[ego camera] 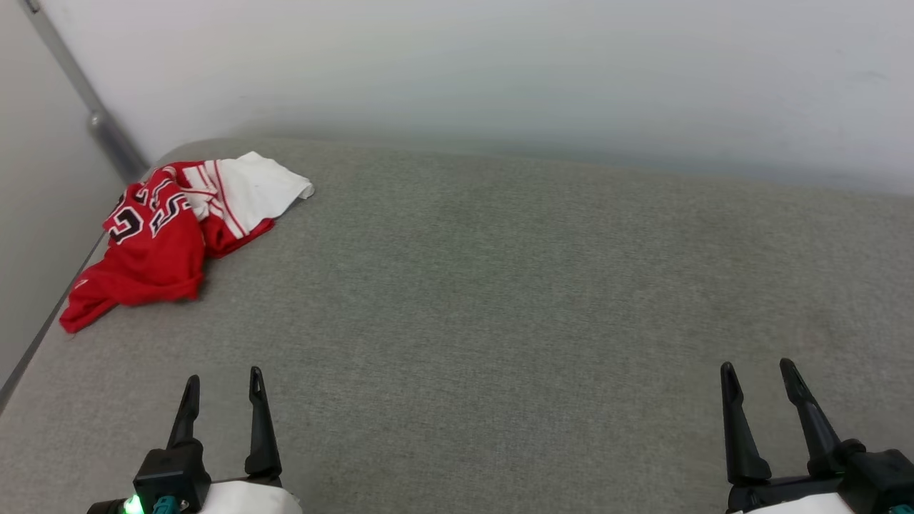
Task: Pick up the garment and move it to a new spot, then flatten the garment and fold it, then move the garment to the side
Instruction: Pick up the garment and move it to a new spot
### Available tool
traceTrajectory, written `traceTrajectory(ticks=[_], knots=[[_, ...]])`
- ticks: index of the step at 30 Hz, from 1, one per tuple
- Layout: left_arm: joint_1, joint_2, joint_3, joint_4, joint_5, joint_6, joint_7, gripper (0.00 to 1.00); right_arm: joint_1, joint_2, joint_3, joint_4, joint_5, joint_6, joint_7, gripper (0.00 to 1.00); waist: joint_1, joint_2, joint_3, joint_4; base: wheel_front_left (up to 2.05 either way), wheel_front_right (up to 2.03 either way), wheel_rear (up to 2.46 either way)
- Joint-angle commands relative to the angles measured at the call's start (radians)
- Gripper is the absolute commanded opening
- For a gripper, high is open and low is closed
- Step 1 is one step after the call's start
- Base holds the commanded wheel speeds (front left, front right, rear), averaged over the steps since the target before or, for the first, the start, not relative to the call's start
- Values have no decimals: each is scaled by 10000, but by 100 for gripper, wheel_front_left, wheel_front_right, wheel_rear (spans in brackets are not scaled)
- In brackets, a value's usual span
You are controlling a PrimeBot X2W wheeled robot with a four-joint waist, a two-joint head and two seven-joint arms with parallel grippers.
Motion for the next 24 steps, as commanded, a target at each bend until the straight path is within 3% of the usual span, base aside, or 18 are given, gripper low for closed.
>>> traceTrajectory(ticks=[1,15,24], knots=[[-136,-13,38,10,0,25,-28,100,32,6,23,-46,-81,-3,-25,100,1,0,59,423,0,0,0],[-206,-12,309,51,-220,203,-28,100,-33,8,165,-89,-255,-3,-25,100,1,0,156,2453,0,0,0],[-89,-13,512,103,-315,269,-28,100,-154,8,298,-86,-377,-3,-25,100,1,0,200,3101,0,0,0]])
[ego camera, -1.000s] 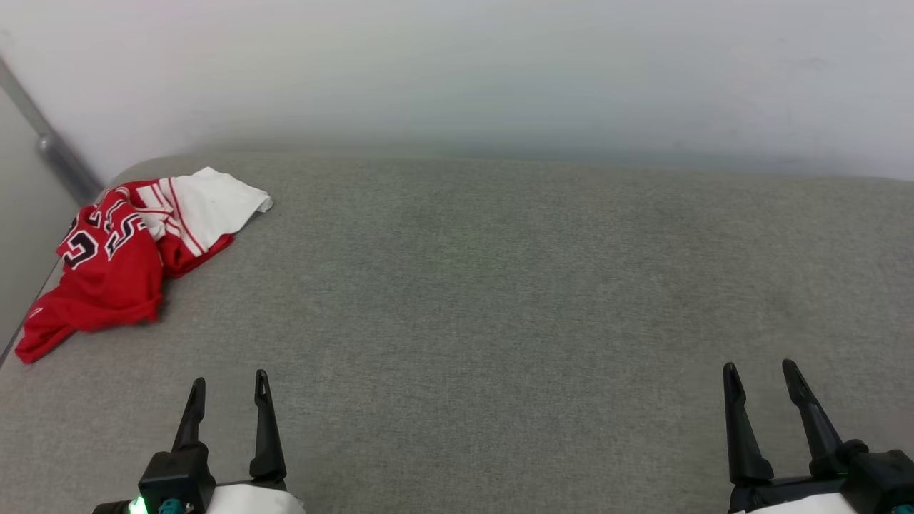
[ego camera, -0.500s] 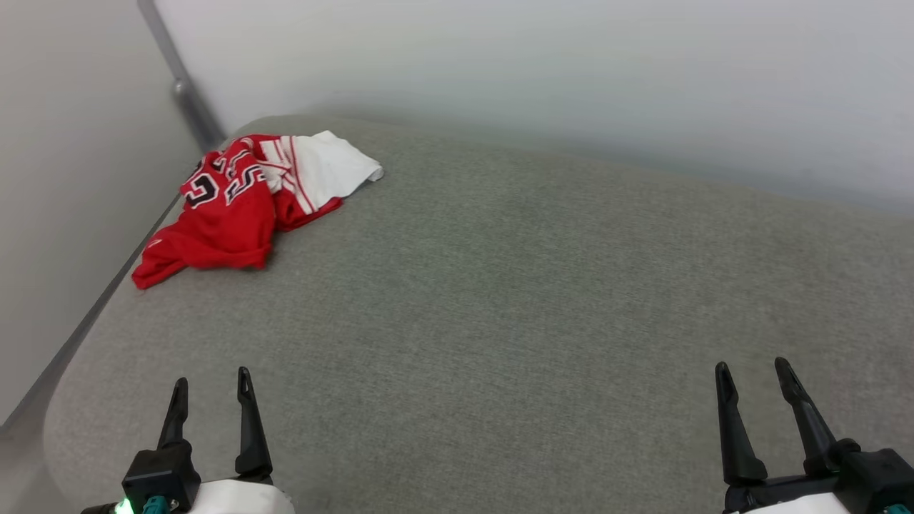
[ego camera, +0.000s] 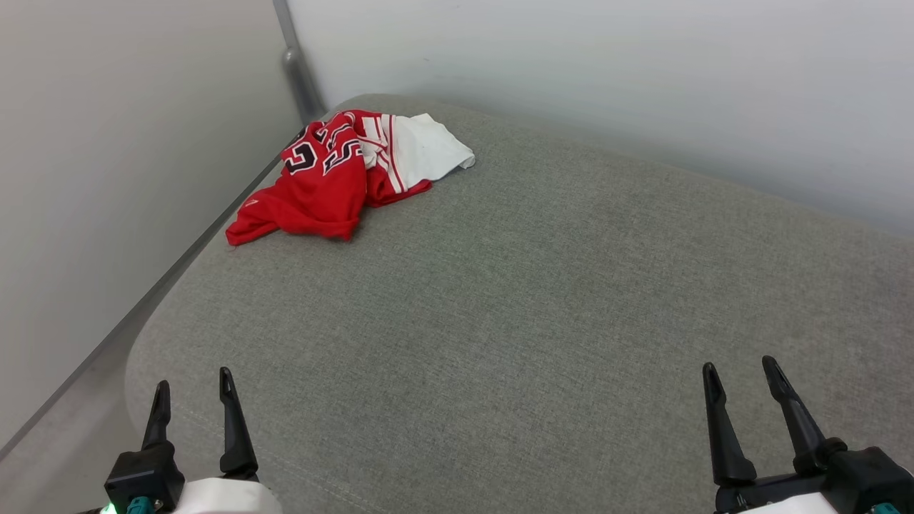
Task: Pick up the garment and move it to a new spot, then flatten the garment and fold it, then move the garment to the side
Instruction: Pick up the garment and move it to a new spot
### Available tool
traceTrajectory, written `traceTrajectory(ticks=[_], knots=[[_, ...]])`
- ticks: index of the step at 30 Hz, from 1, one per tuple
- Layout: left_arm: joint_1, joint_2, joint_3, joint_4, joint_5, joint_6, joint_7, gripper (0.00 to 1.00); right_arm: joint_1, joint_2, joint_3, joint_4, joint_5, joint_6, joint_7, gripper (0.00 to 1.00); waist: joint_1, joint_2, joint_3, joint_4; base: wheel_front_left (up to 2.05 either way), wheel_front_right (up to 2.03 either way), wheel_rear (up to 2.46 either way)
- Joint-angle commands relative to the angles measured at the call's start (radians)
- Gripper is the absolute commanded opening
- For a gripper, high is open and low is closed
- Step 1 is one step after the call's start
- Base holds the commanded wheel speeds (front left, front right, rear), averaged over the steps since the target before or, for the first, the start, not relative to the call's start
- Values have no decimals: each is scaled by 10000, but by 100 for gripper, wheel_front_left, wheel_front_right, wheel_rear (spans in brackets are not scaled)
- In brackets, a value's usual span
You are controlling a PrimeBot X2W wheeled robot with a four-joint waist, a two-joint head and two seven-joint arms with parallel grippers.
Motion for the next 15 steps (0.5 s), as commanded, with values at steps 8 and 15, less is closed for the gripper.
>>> traceTrajectory(ticks=[8,15], knots=[[-336,-9,268,171,128,-117,-28,100,-122,9,43,-34,-118,-3,-25,100,0,0,79,-23,0,0,0],[-2162,543,944,863,384,-904,-28,100,-446,8,16,-190,-532,-3,-25,100,0,0,725,-307,0,0,0]])
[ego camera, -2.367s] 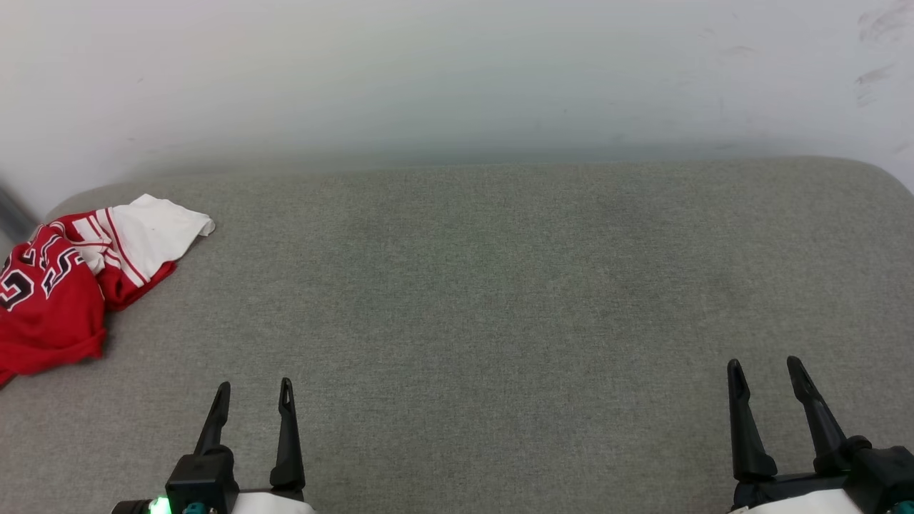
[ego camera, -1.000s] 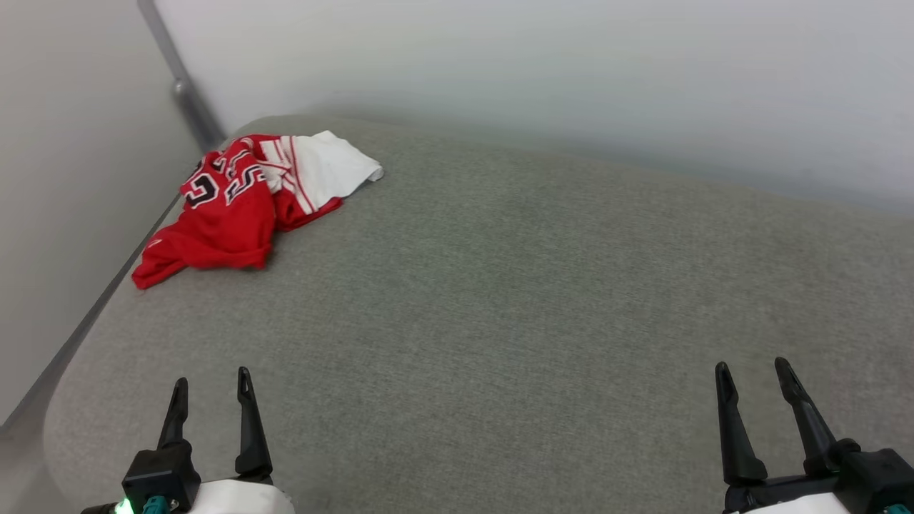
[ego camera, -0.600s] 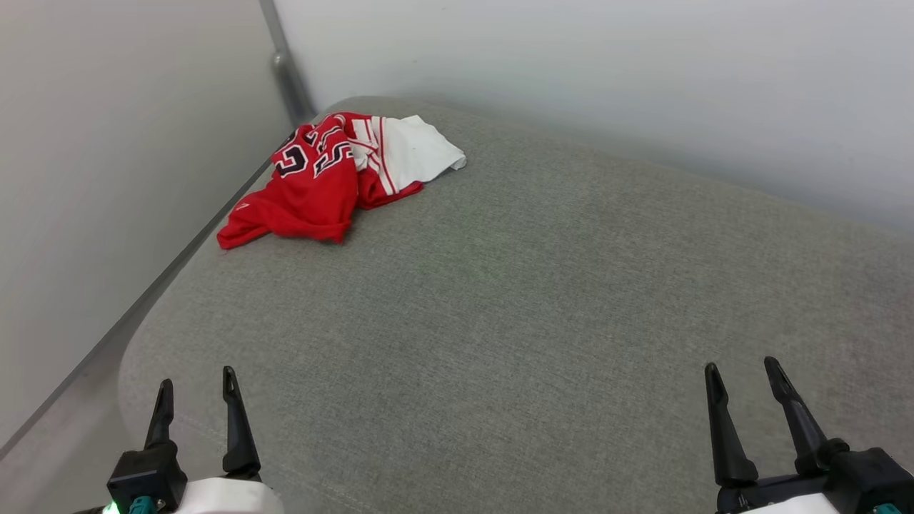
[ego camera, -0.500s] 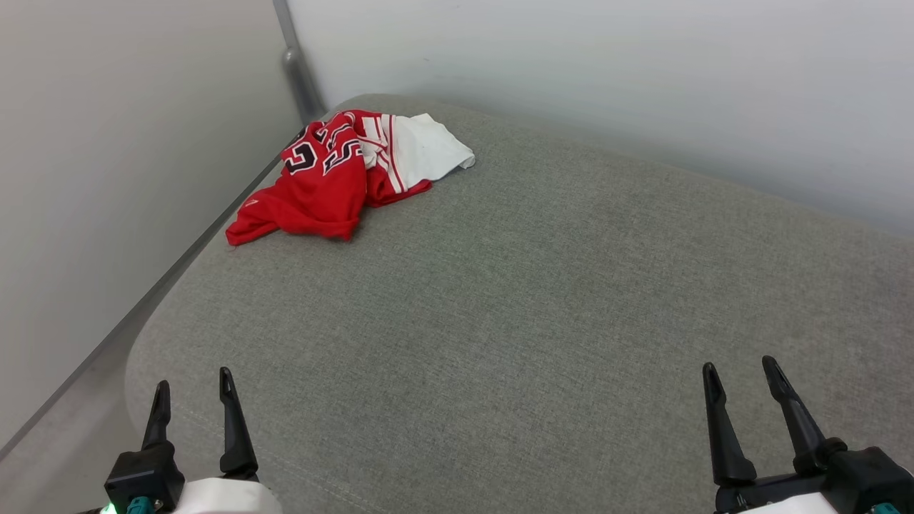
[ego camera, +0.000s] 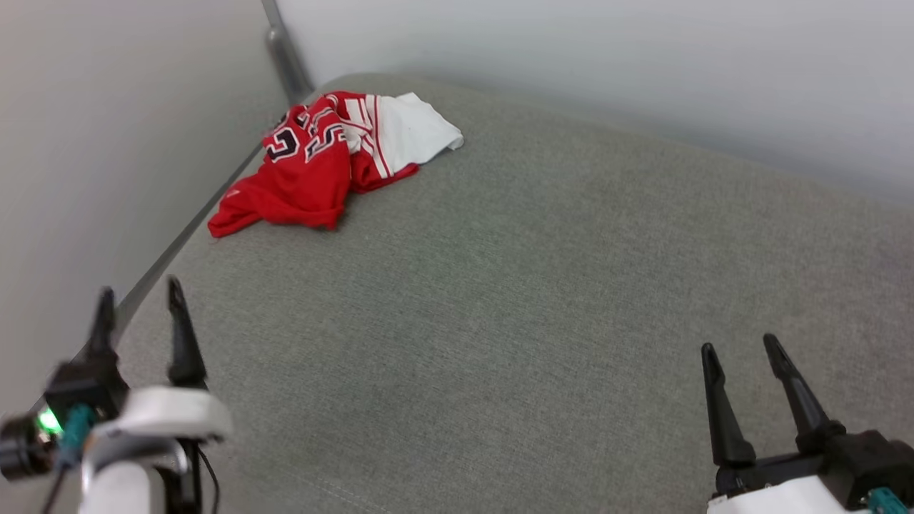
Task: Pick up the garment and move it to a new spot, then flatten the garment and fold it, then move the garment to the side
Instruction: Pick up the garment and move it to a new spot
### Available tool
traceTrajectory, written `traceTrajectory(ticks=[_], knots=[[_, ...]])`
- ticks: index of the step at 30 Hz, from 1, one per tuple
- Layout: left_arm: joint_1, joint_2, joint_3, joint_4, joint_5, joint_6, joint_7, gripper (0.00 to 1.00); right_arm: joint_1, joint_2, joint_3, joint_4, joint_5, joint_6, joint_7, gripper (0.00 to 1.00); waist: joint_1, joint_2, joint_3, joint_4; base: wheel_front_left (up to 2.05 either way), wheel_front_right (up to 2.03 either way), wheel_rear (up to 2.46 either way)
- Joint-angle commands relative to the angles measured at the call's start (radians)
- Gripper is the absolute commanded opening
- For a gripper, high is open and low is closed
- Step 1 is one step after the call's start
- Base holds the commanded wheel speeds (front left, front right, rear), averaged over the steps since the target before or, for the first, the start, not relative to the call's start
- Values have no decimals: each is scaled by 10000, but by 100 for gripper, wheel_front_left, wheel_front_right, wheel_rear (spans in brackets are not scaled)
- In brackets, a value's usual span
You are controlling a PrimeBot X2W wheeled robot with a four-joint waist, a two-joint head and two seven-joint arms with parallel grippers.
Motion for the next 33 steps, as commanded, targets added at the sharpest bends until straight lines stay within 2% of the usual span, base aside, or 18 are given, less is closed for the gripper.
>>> traceTrajectory(ticks=[1,6,12,18,22,26,33], knots=[[-725,269,171,226,113,-135,-28,100,-260,4,-21,-90,-182,-5,-25,100,-2,0,427,-223,0,0,0],[-2801,836,666,879,48,-413,-26,100,-752,4,-117,-441,-660,-3,-25,100,-2,0,1488,-662,0,0,0],[-5365,1599,1410,1750,-572,-1010,-26,100,-1431,3,-255,-1160,-1122,-3,-25,100,-2,0,3009,-1209,0,0,0],[-7602,2564,2113,2799,-1213,-1352,-26,100,-1988,-2,-58,-2113,-1514,-3,-23,100,-2,0,4356,-1697,0,0,0],[-8771,3319,1899,4132,-1469,-1460,21,100,-2205,0,-16,-2721,-1725,-3,-24,100,-2,0,4969,-1898,0,0,0],[-9956,3970,1673,5598,-2104,-1506,573,100,-2365,0,130,-3400,-1965,-3,-24,100,-2,0,5461,-2064,0,0,0],[-10879,4834,-12,6795,-3577,-1503,2287,100,-2653,0,470,-4233,-2204,-3,-24,100,-2,0,5996,-2244,0,0,0]])
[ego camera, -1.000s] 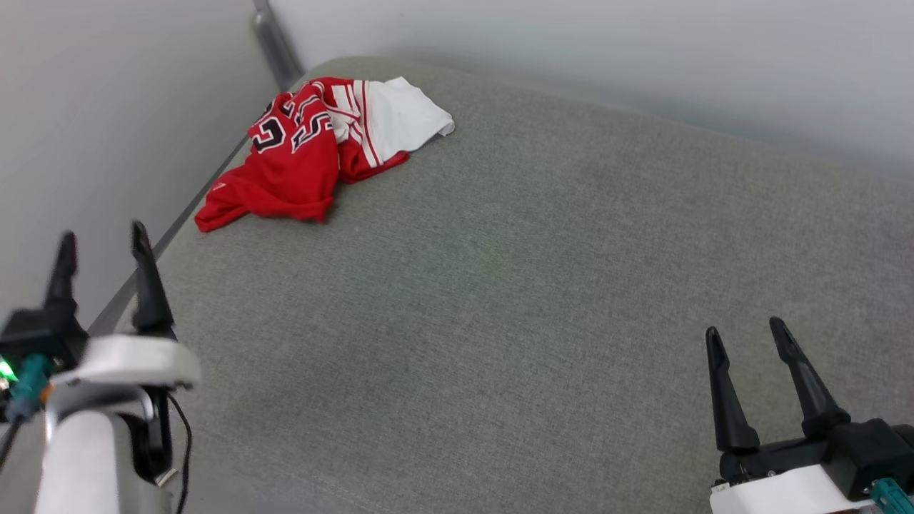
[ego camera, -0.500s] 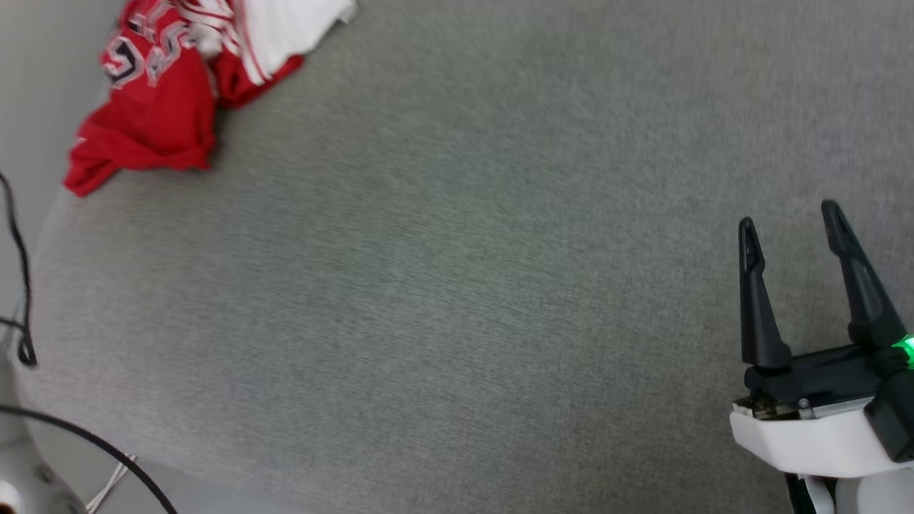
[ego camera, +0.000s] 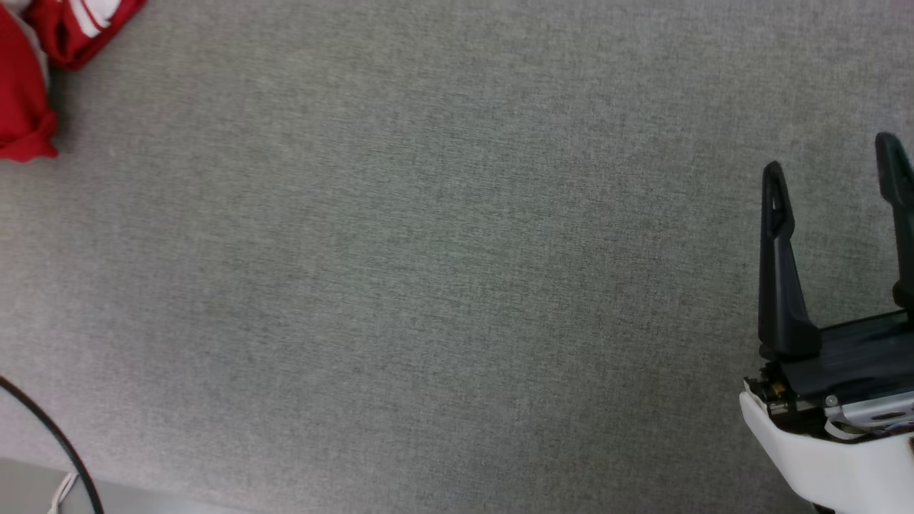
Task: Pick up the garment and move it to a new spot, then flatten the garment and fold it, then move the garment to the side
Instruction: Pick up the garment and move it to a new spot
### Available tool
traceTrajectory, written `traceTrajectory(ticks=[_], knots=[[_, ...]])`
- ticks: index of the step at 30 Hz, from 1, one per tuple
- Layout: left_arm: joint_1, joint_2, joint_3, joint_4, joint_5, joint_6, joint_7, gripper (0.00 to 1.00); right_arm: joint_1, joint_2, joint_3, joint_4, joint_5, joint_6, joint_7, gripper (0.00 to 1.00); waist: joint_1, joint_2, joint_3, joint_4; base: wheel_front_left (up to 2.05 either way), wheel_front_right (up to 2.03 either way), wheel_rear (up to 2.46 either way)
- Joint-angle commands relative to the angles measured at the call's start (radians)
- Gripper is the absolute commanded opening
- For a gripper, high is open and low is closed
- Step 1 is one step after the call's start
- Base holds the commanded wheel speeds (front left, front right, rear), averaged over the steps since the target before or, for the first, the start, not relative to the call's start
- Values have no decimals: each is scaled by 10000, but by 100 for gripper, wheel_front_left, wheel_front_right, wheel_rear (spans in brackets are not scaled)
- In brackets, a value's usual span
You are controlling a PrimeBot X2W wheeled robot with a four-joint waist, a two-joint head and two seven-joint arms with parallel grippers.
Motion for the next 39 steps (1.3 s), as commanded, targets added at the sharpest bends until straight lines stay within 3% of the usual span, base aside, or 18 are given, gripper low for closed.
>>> traceTrajectory(ticks=[1,12,16,21,29,30,31,39], knots=[[-147,154,-242,158,-366,11,387,100,-192,-8,55,-176,9,-3,-23,100,-2,0,225,-138,0,0,0],[-86,1440,-2823,-142,-4439,8,5894,100,-170,-8,675,-1104,-304,-3,-23,100,-2,0,706,-412,0,0,0],[117,1941,-3351,-360,-5504,8,7372,100,-164,-8,851,-1241,-365,-3,-21,100,-2,0,862,-502,0,0,0],[424,2209,-3738,-229,-6201,7,8183,100,-321,-8,988,-1348,-337,-3,-21,100,-2,0,1024,-630,0,0,0],[749,1837,-4445,-13,-6560,5,8108,100,-490,-8,999,-1238,-215,-3,-22,100,-2,0,1186,-760,0,0,0],[719,1825,-4574,-55,-6517,5,8062,33,-512,-8,1001,-1227,-203,-3,-22,100,-2,0,1192,-757,0,0,0],[707,1836,-4675,-80,-6509,5,8027,0,-523,-8,1002,-1218,-175,-3,-22,100,-2,0,1190,-760,0,0,0],[350,2460,-4803,-485,-6914,-4,7189,0,-540,-9,1091,-1117,-100,-5,-21,100,-2,0,710,-732,0,0,0]])
